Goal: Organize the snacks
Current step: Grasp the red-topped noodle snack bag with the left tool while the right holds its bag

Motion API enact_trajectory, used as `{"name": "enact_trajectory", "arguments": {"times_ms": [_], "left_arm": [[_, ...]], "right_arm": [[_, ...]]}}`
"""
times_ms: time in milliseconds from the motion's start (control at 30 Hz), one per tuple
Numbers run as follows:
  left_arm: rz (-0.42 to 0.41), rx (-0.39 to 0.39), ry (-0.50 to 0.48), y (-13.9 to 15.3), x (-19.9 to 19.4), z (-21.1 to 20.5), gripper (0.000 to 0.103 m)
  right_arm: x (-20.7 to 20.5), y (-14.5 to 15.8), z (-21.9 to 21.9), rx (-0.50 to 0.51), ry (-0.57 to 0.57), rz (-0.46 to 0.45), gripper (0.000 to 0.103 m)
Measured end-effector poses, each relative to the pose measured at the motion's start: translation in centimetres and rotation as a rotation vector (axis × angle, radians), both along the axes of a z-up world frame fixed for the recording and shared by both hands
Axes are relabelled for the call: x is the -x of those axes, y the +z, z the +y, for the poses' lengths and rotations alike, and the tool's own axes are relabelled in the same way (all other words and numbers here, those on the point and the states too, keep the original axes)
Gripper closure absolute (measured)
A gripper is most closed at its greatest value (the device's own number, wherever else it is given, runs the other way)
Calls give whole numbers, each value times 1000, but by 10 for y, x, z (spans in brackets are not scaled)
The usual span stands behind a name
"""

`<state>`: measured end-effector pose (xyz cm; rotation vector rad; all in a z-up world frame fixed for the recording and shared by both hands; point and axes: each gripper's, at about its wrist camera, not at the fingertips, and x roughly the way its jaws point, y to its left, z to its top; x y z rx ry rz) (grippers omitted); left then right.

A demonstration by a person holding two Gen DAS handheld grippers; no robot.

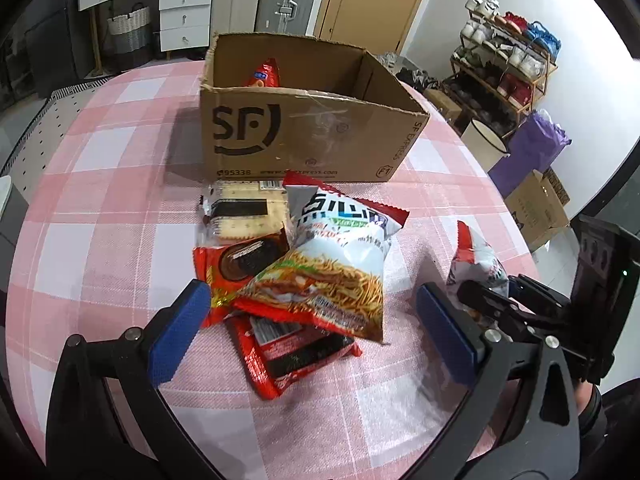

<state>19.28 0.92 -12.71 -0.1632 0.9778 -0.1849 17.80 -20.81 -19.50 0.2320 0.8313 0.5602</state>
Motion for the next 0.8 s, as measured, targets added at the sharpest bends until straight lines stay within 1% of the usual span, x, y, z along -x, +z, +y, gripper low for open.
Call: {"name": "enact_trajectory", "arguments": {"times_ms": [200,267,367,567,700,800], "left_arm": [[21,-33,-3,-5,-18,-8,1],[38,-35,-15,-6,-24,-11,1],[42,-61,-32,-8,-32,-18,1],[67,-44,-35,-14,-46,-22,1],[72,-44,-44,-17,-50,-22,1],[74,-20,-46,-17,-53,-20,1]], "right_arm": [[-2,-3,-7,-12,-18,15,56],[-2,-3,-7,-7,-21,13,56],[-3,-3,-9,-6,-29,14,56],[-4,-4,-16,-20,-46,20,56],[-7,-2,-15,-5,-49,20,56],[-9,0,-15,-3,-52,18,56]]}}
